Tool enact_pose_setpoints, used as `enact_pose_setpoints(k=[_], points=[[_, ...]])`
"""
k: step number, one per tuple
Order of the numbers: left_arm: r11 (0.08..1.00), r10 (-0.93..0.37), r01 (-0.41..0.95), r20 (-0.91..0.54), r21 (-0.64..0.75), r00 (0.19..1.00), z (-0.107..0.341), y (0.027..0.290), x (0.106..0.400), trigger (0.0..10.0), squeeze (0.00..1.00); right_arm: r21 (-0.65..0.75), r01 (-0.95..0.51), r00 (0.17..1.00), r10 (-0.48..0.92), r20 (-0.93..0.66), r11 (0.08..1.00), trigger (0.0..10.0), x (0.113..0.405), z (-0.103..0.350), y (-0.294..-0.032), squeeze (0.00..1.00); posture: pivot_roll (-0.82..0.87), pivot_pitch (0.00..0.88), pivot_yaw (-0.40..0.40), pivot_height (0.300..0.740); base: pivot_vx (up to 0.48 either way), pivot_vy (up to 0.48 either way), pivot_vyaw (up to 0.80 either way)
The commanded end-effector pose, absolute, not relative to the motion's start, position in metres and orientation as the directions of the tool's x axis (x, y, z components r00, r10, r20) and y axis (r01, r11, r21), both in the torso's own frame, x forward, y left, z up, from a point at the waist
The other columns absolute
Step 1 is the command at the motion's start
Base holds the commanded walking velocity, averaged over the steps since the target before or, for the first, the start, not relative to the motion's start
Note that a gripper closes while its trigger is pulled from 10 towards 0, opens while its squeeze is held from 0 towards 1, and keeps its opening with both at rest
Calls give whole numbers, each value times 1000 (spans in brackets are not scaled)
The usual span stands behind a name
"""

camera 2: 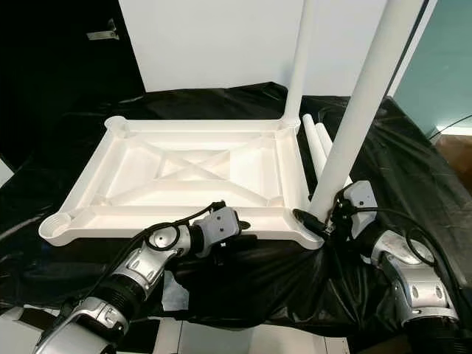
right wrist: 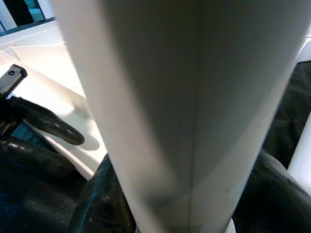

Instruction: Building children table

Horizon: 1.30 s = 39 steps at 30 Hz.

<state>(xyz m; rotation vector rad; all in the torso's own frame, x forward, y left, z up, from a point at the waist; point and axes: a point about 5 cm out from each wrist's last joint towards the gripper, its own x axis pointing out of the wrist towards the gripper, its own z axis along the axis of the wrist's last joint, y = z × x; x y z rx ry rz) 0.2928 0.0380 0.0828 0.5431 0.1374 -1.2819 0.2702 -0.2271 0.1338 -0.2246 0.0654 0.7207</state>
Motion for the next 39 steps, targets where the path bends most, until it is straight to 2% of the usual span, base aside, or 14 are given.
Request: enact_pose_setpoints(k=[1,5,7,8,10,11,14,16,22,29,30,31,32,39], points=[[220,-809,956,-511,194,290,43,50,277,10000,0,-166,-696,718,678,-158,698,0,269,129,-222,0,-64,22,-19,740,0,0,0],[215,-809,957,-513,196,287,43,50,277,10000,0,-144,-675,738,660,-141,724,0,271,127,-221,0,-63,23,-17,740,0,0,0],[216,-808,956,-514,197,288,43,50,277,10000,0,-145,-570,820,570,-51,808,0,271,123,-211,0,-57,23,-20,740,0,0,0],[216,-808,956,-514,197,288,43,50,277,10000,0,-145,-570,820,570,-51,808,0,271,123,-211,0,-57,23,-20,740,0,0,0],[218,-807,956,-514,197,290,43,51,277,10000,0,-150,-378,918,391,66,913,0,273,123,-205,0,-53,23,-25,740,0,0,0],[218,-807,956,-514,197,290,43,51,277,10000,0,-150,-378,918,391,66,913,0,273,123,-205,0,-53,23,-25,740,0,0,0],[224,-807,955,-513,194,293,42,51,276,10000,0,-75,-74,988,83,132,994,0,258,110,-188,0,-44,25,-23,740,0,0,0],[224,-807,955,-513,194,293,42,51,276,10000,0,-75,-74,988,83,132,994,0,258,110,-188,0,-44,25,-23,740,0,0,0],[213,-803,957,-523,196,286,41,52,275,10000,0,0,-91,992,91,92,996,0,250,92,-158,0,-47,24,-16,740,0,0,0],[210,-806,957,-519,201,286,43,49,277,10000,0,-14,41,995,-39,96,999,0,257,94,-169,0,-42,26,-19,740,0,0,0],[211,-806,957,-519,200,286,42,50,276,10000,0,-19,41,995,-39,92,999,4902,258,93,-166,0,-41,27,-21,740,0,0,0],[211,-806,957,-519,200,286,42,50,276,10000,0,-19,41,995,-39,92,999,4902,258,93,-166,0,-41,27,-21,740,0,0,0],[214,-805,957,-520,197,287,40,51,274,10000,0,-38,16,993,-12,116,999,10000,258,96,-161,1000,-40,28,-22,740,0,0,0],[218,-804,957,-520,194,288,40,51,273,10000,0,-76,-130,986,137,96,989,10000,259,96,-158,1000,-45,28,-23,740,0,0,0]])
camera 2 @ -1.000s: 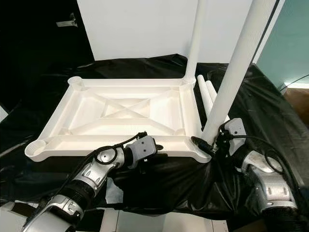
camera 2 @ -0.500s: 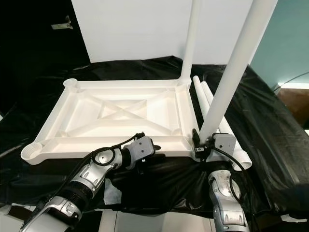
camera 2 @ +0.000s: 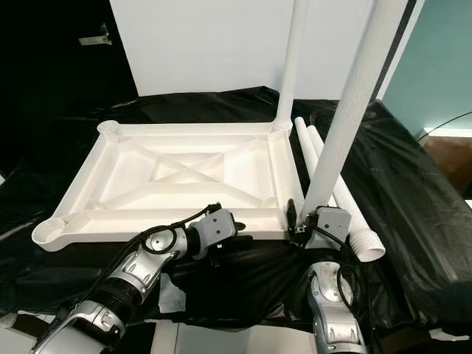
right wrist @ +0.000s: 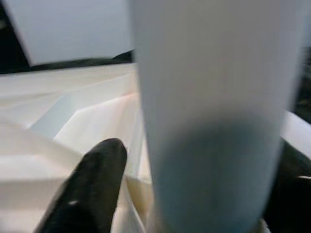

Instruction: Building children table

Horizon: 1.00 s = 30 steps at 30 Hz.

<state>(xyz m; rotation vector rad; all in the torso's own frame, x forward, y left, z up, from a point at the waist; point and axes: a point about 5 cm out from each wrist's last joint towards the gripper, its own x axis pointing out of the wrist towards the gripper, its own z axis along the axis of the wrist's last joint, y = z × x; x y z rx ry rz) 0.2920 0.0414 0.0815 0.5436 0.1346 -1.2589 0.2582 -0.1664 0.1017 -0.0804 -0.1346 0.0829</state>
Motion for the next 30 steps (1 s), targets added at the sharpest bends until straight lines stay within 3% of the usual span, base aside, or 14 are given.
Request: enact_pose_setpoints(k=[1,2,3,6,11,13,14,24,26,30], points=[[217,-804,957,-520,194,288,40,51,273,10000,0,-79,-152,983,158,87,985,10000,259,95,-159,1000,-51,29,-22,740,0,0,0],[217,-804,957,-520,194,288,40,50,273,10000,0,-80,-164,982,170,82,983,10000,259,95,-160,1000,-51,29,-22,740,0,0,0],[215,-806,957,-518,194,286,40,49,273,10000,0,-92,-219,972,225,70,971,10000,260,93,-165,0,-55,29,-22,740,0,0,0],[213,-807,958,-518,194,285,40,48,274,10000,0,-101,-257,963,264,61,961,10000,260,93,-168,0,-55,29,-22,740,0,0,0],[207,-808,959,-519,196,280,41,48,274,10000,0,-135,-450,892,452,-22,882,10000,260,95,-189,0,-64,26,-14,740,0,0,0],[207,-808,959,-519,196,280,41,48,274,10000,0,-135,-450,892,452,-22,882,10000,260,95,-189,0,-64,26,-14,740,0,0,0],[205,-805,958,-523,199,281,41,50,276,10000,0,-190,-544,838,539,-85,817,10000,261,102,-201,0,-66,20,-12,740,0,0,0],[206,-802,956,-524,208,286,43,50,278,10000,0,-281,-642,763,630,-143,713,10000,271,119,-216,0,-61,9,-17,740,0,0,0],[206,-802,956,-523,209,288,43,50,278,10000,0,-273,-670,739,656,-153,691,0,272,122,-218,0,-61,9,-17,740,0,0,0],[209,-801,955,-523,210,290,43,51,279,10000,0,-258,-710,702,686,-192,655,0,272,121,-220,0,-57,8,-19,740,0,0,0]])
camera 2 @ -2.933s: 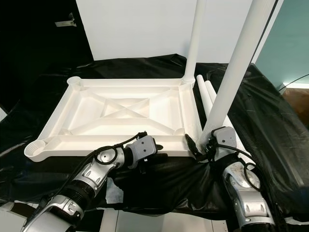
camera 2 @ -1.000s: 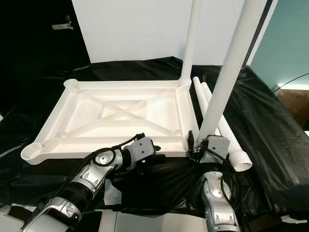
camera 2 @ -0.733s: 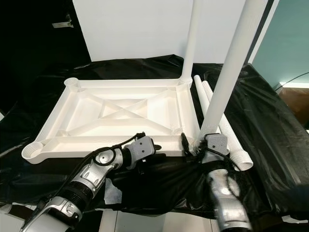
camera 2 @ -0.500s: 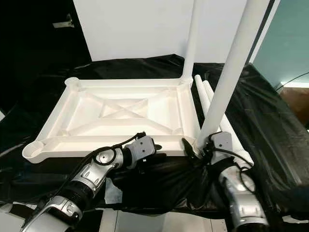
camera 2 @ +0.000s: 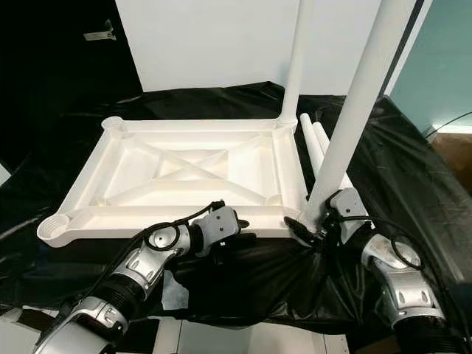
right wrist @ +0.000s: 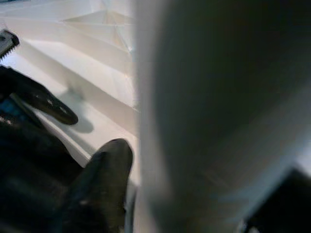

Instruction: Building children table

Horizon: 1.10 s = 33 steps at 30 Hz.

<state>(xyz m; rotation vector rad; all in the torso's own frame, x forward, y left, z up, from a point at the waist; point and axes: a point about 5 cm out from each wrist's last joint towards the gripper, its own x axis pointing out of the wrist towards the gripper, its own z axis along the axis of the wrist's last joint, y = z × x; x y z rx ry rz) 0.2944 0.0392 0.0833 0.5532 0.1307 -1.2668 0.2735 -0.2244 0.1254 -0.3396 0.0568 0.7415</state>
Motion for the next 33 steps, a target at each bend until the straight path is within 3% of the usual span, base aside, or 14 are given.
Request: enact_pose_setpoints(k=[1,13,15,16,17,20,23,28,33], points=[[209,-801,955,-524,210,290,43,51,279,10000,0,-255,-713,699,687,-197,653,0,272,121,-220,0,-57,8,-19,740,0,0,0],[211,-802,955,-521,208,291,42,51,278,10000,0,-160,-678,735,655,-178,717,0,269,109,-217,0,-58,17,-16,740,0,0,0],[214,-803,955,-519,206,292,42,51,277,10000,0,-129,-611,791,603,-104,781,0,266,103,-204,0,-54,17,-20,740,0,0,0],[215,-803,955,-519,206,293,42,51,277,10000,0,-137,-509,859,511,-25,850,0,267,104,-200,0,-54,17,-23,740,0,0,0],[215,-803,955,-519,206,293,42,51,277,10000,0,-137,-509,859,511,-25,850,0,267,104,-200,0,-54,17,-23,740,0,0,0],[222,-801,953,-519,206,299,42,52,278,10000,0,-85,-277,955,284,89,957,0,261,98,-186,0,-48,19,-23,740,0,0,0],[224,-799,952,-521,208,301,42,53,278,10000,0,-49,-186,979,189,74,981,0,249,85,-168,0,-46,19,-21,740,0,0,0],[221,-799,953,-522,208,299,42,54,278,10000,0,-9,-175,983,175,61,985,0,245,81,-146,0,-43,19,-16,740,0,0,0],[219,-797,953,-525,210,298,41,54,278,10000,0,-18,-89,993,90,70,996,0,250,81,-154,0,-39,17,-20,740,0,0,0]])
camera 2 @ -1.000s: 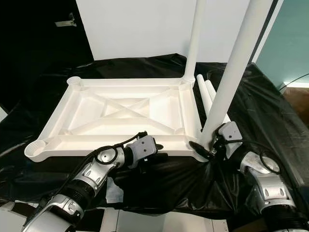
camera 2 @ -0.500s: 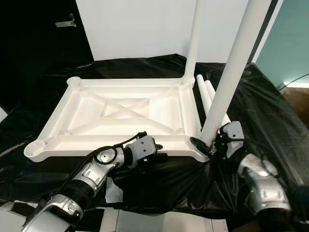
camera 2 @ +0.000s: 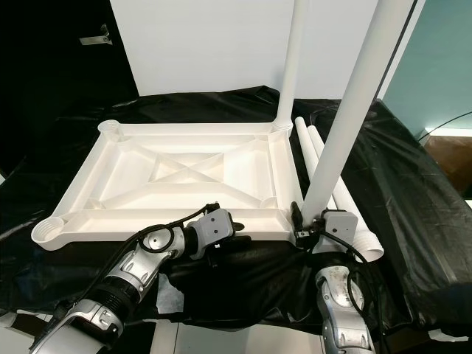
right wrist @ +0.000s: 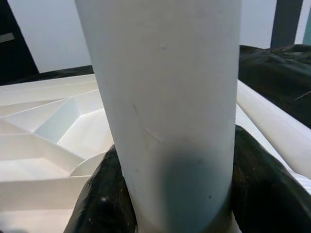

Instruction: Building children table

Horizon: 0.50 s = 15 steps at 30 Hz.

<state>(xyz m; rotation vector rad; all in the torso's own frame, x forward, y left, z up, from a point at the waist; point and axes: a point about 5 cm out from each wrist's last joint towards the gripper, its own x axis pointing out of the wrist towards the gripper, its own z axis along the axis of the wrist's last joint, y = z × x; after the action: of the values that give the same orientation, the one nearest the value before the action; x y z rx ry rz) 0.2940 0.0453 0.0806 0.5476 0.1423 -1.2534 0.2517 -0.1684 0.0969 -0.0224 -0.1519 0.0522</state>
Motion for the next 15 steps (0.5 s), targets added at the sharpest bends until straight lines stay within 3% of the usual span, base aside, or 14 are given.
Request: enact_pose_setpoints(k=[1,2,3,5,6,7,8,9,15], points=[[221,-797,952,-524,210,300,42,54,278,10000,0,-6,-42,997,42,66,999,0,253,80,-157,0,-32,16,-24,740,0,0,0],[221,-797,952,-524,210,300,42,54,278,10000,0,-6,-42,997,42,66,999,0,253,80,-157,0,-32,16,-24,740,0,0,0],[231,-798,951,-520,204,305,42,53,278,10000,0,20,-6,997,5,80,1000,0,262,86,-156,651,-35,17,-21,740,0,0,0],[235,-798,951,-518,201,307,41,53,278,10000,0,20,-5,996,3,90,1000,0,264,89,-155,651,-35,18,-21,740,0,0,0],[238,-798,951,-518,198,308,41,53,278,10000,0,18,-6,995,5,97,1000,0,265,90,-154,976,-35,18,-21,740,0,0,0],[234,-799,952,-519,198,304,41,53,277,10000,0,14,-27,994,25,106,1000,4941,267,93,-153,1000,-35,18,-23,740,0,0,0],[234,-799,952,-519,198,304,41,53,277,10000,0,14,-27,994,25,106,1000,4941,267,93,-153,1000,-35,18,-23,740,0,0,0],[230,-799,952,-520,200,302,41,53,277,10000,0,15,-50,993,49,105,999,10000,269,96,-153,1000,-37,18,-23,740,0,0,0],[229,-799,952,-520,203,303,41,52,277,10000,0,-77,-164,980,171,101,984,10000,271,102,-168,1000,-44,21,-25,740,0,0,0]])
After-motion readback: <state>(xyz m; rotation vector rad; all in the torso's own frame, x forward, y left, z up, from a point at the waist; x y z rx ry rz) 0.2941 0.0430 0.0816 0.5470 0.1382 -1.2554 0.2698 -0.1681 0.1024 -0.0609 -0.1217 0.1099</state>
